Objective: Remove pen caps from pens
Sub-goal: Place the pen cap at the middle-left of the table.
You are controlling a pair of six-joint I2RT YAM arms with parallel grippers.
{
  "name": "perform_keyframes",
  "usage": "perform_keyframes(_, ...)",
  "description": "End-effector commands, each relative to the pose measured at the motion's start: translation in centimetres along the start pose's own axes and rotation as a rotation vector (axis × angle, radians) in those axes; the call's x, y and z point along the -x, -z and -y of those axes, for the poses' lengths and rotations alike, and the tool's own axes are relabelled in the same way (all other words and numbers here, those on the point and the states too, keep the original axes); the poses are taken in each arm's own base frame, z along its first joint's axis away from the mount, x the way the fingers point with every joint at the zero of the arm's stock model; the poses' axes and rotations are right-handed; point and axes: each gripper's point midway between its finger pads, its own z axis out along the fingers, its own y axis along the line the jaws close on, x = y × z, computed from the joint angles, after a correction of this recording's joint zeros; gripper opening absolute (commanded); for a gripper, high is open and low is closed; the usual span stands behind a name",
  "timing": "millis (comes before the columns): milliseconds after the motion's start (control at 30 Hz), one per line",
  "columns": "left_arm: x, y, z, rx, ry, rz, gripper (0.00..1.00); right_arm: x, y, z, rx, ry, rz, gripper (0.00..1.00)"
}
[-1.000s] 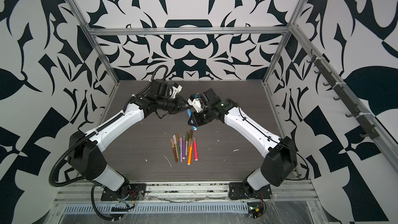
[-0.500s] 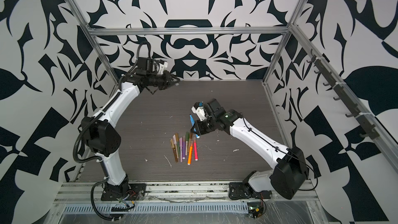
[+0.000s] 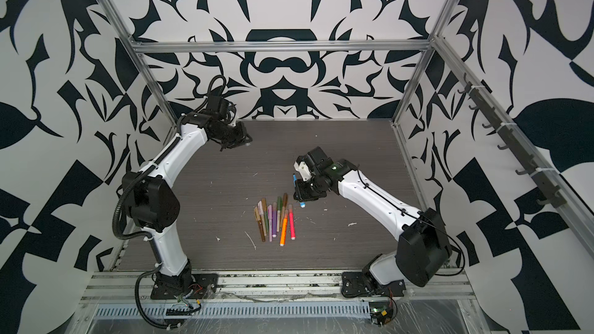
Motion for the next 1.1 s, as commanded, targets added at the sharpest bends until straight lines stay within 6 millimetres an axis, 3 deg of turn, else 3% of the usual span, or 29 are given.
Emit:
perform_keyframes(0, -3.3, -0.5, -6.4, 0.300, -0.073, -0.140, 0.00, 0.7, 1.3, 1.7, -0.081, -0.019, 0.017, 0.00)
perform_keyframes(133, -5.0, -2.0, -9.2, 0.386, -0.078, -0.224, 0.00, 1.0, 1.4, 3.2, -0.102, -0.063, 0.012, 0.00)
perform_keyframes(400, -7.7, -5.2, -12.1, 0.389, -0.008, -0.311, 0.00, 0.9, 1.3, 4.0, -0.109, -0.083, 0.000, 0.00)
perform_keyframes(533, -8.4, -5.7, -13.6, 0.433, 0.004, -0.337, 0.00, 0.8, 1.3, 4.2, -0.114, -0.091, -0.002, 0.00)
perform_keyframes(633, -8.7, -5.9, -14.2, 0.458, 0.002, -0.337, 0.05, 0.7, 1.2, 4.4, -0.119, -0.097, -0.007, 0.00)
perform_keyframes(933, -9.7, -7.0, -14.8, 0.458, 0.017, -0.365, 0.06, 0.8, 1.4, 4.7, -0.127, -0.101, -0.011, 0.00)
perform_keyframes(1067, -9.7, -7.1, -14.8, 0.455, 0.017, -0.367, 0.18, 0.9, 1.4, 4.7, -0.129, -0.100, -0.012, 0.00)
